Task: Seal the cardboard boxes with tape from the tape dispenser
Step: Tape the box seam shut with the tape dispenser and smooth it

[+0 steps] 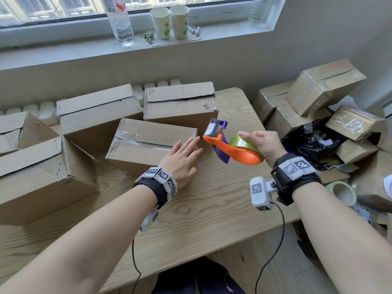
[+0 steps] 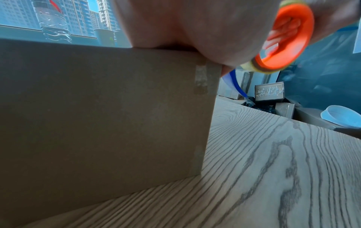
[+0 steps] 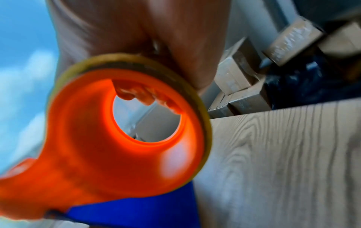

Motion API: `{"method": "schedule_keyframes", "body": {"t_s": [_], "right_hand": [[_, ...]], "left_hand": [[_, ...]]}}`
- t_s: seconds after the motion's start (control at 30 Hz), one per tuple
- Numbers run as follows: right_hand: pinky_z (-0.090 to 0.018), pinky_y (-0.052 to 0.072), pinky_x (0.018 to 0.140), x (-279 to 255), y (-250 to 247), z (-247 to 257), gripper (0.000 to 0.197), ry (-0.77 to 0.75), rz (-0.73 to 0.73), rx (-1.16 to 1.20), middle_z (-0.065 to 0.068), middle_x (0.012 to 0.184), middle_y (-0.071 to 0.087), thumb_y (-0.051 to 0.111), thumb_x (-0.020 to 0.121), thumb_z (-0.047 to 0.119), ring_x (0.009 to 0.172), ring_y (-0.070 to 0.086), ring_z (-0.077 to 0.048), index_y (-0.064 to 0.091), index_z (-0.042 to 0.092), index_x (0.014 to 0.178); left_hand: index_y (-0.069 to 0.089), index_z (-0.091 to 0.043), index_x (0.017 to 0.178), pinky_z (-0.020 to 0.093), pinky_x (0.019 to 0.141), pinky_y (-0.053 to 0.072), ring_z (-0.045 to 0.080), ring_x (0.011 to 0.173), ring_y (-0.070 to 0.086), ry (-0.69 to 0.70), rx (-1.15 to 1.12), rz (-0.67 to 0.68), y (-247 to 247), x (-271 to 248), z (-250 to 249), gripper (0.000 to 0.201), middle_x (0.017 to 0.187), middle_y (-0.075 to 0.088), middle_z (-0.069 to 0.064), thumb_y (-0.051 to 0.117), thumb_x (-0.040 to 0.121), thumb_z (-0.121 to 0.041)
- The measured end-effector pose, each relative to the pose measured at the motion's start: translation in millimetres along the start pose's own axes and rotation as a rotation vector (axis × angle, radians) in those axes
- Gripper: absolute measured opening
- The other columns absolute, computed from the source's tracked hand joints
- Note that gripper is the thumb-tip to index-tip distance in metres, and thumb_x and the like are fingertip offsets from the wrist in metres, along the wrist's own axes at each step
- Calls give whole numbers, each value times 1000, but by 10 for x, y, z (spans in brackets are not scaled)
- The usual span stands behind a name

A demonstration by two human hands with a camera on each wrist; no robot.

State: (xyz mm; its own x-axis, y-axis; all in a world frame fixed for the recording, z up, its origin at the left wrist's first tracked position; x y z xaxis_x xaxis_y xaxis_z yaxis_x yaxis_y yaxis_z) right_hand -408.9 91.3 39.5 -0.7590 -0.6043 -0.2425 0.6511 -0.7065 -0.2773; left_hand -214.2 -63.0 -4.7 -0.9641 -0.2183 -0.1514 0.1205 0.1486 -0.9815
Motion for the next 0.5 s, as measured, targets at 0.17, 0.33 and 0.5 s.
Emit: {"method": "schedule_keyframes", "body": {"t_s": [0.17, 0.33, 0.5], "right_hand": [[-17, 31, 42, 35, -102, 177, 52, -34, 14, -81, 12, 40, 38, 79, 74, 33, 41, 37, -6, 39, 17, 45], [-19, 35, 45, -34, -125, 190, 48, -32, 27, -152, 13, 41, 44, 77, 76, 37, 41, 42, -5, 43, 16, 48], [-25, 40, 54, -84, -25, 292, 45, -54, 53, -204, 1, 55, 51, 77, 73, 42, 53, 48, -14, 48, 15, 51]], "left_hand": [[34, -12, 140, 38, 117, -3, 19, 146, -2, 4, 22, -23, -12, -15, -13, 54, 158, -5, 5, 42, 89, -28], [55, -11, 100, 46, 113, 23, 26, 140, 30, 96, 64, -92, -34, -212, -67, 29, 153, 25, 12, 38, 84, -29], [54, -14, 80, 50, 104, 36, 27, 129, 46, 225, 100, -106, -50, -576, -6, 25, 141, 46, 13, 33, 85, -27]]}}
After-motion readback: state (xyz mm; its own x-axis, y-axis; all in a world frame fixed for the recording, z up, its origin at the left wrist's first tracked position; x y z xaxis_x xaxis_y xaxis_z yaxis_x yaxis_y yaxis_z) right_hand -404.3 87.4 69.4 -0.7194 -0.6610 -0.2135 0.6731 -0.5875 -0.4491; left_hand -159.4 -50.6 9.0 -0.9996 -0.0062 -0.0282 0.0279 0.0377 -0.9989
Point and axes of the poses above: each hand's wrist, its own x-axis towards the middle knuckle, its own y-axis out of the palm, z = x × y, the point moved 2 cm from there along x, towards the middle knuckle
